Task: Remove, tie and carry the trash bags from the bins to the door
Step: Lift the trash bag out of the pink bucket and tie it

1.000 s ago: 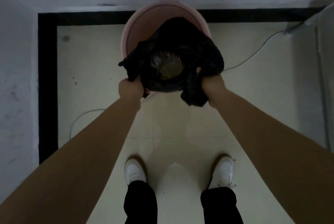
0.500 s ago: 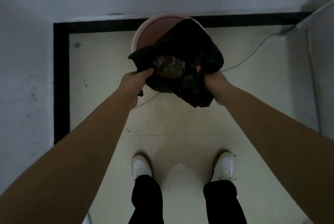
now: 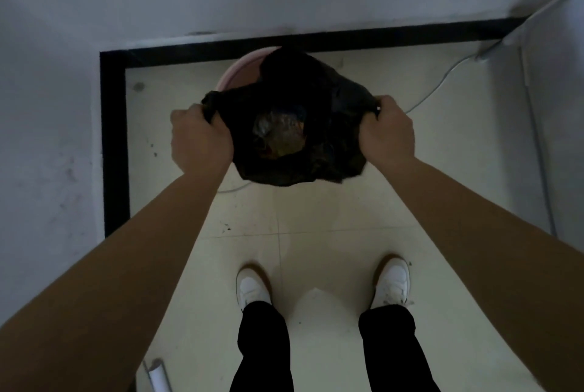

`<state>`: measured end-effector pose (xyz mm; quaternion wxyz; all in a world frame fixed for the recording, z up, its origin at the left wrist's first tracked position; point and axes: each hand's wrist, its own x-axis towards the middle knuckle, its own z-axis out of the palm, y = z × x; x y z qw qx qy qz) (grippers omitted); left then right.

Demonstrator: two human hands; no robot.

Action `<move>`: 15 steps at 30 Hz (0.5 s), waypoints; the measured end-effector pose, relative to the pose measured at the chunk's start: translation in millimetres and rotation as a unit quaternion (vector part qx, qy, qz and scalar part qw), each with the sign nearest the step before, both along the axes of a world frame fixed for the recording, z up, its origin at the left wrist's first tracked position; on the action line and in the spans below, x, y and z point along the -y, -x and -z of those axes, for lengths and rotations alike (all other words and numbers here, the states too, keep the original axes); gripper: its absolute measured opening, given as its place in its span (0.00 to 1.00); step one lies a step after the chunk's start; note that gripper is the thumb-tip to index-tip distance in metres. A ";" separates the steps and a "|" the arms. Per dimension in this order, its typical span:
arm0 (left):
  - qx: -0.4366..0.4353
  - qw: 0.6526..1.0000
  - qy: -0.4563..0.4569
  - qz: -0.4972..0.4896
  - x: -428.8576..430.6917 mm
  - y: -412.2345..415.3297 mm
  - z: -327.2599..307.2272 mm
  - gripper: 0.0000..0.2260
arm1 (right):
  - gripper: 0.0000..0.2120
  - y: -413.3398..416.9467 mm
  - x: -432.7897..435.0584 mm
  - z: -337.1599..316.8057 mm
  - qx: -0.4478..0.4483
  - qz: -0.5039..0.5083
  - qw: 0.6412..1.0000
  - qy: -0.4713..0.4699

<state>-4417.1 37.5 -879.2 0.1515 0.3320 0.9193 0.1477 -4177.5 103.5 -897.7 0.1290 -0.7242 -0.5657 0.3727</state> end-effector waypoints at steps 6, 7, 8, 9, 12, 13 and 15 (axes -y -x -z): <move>0.098 0.985 -0.123 -0.066 -15.8 5.5 -73.9 0.14 | 0.19 3.3 -16.2 -56.3 -0.009 -0.017 0.999 -0.033; 0.126 0.978 -0.147 -0.082 -17.2 5.8 -88.4 0.15 | 0.19 4.7 -14.6 -67.4 -0.005 -0.018 0.999 -0.032; 0.153 0.969 -0.175 -0.088 -17.8 5.1 -100.5 0.14 | 0.18 6.2 -12.3 -77.8 -0.001 -0.011 1.000 -0.028; 0.180 0.959 -0.202 -0.083 -18.4 4.2 -119.9 0.12 | 0.17 8.2 -9.8 -93.3 -0.006 0.007 0.999 -0.031; 0.227 0.939 -0.255 -0.030 -18.7 -5.0 -172.7 0.10 | 0.25 16.0 1.4 -137.3 -0.092 0.094 0.991 -0.032; 0.233 0.934 -0.271 -0.007 -18.2 -8.7 -189.2 0.10 | 0.32 17.0 5.5 -148.9 -0.097 0.098 0.990 -0.031; 0.229 0.921 -0.312 0.046 -16.0 -16.3 -217.0 0.10 | 0.45 15.1 16.0 -168.1 -0.041 0.054 0.997 -0.032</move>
